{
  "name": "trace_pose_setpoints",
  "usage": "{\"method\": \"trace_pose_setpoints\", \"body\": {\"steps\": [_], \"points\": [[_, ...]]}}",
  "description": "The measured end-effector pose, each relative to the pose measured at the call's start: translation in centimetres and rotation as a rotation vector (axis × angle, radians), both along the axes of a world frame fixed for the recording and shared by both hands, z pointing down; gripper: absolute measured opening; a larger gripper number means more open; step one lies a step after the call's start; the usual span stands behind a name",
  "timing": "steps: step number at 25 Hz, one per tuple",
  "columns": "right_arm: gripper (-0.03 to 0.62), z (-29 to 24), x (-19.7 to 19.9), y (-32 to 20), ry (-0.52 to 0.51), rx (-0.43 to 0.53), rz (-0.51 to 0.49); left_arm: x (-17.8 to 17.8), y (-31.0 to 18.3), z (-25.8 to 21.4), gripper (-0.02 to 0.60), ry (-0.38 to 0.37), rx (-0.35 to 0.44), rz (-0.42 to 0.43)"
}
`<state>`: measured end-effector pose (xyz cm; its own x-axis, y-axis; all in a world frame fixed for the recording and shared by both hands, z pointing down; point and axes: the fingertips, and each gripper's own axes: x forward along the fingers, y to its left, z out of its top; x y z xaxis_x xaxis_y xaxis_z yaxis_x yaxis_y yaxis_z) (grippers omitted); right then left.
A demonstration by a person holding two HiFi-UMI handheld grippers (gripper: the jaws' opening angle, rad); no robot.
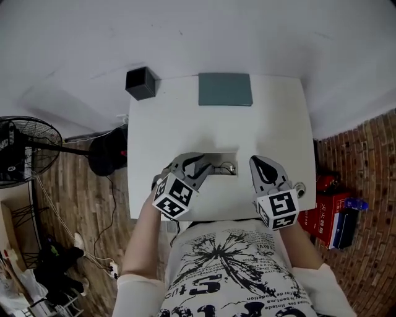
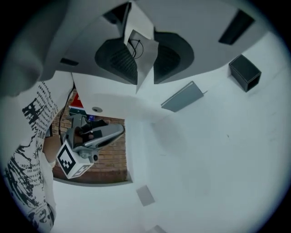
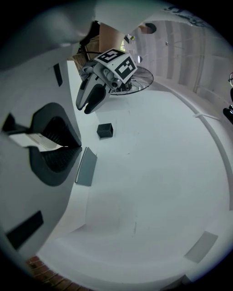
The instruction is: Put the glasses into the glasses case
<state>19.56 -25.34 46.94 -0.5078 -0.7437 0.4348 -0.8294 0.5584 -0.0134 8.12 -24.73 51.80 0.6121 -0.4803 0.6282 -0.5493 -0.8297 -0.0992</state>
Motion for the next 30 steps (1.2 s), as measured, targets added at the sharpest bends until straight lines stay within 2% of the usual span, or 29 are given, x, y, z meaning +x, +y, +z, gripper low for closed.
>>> {"method": "trace_pose_setpoints", "body": {"steps": [6,9,16,25,30], "points": [[0.015,-2.3,-2.2,0.7,0.011,0.046,-0.009,-2.8,0.0,-4.8,0.081,0.101,0.104,-0.139],[0.015,-3.3,-3.0,1.1,0.011,0.071,-0.017,-4.1,0.3,-7.2,0.032,0.16,0.148,-0.195],[0.015,-5.8,-4.0,1.7,-0.022,0.144,-0.067,-7.2,2.0,-11.0,0.017,0.331,0.192,-0.347],[0.015,-8.0,-3.9,1.8,-0.1,0.187,-0.076,-9.4,3.0,-12.9,0.014,0.356,0.252,-0.418],[0.014,-8.4,-3.4,2.2,-0.1,0.2,-0.074,-8.9,2.8,-14.2,0.014,0.37,0.289,-0.406]]}}
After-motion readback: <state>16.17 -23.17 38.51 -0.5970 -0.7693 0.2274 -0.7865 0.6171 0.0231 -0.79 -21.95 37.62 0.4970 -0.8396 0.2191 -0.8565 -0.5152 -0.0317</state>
